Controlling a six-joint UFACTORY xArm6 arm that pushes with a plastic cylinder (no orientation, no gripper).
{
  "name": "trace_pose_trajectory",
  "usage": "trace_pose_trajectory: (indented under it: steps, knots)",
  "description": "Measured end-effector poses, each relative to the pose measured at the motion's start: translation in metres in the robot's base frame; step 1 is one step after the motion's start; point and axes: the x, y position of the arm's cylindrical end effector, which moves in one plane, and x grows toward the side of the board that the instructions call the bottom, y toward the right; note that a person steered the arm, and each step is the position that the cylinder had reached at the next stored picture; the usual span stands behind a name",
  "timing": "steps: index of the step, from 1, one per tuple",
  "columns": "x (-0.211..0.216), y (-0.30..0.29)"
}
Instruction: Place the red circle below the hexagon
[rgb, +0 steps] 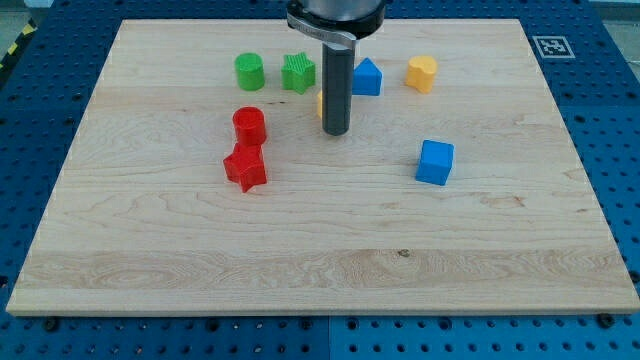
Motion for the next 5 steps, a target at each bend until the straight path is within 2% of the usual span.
trace_pose_trajectory:
  steps: [3,5]
  knots:
    - [0.003,0.0]
    - [0.049,0.0]
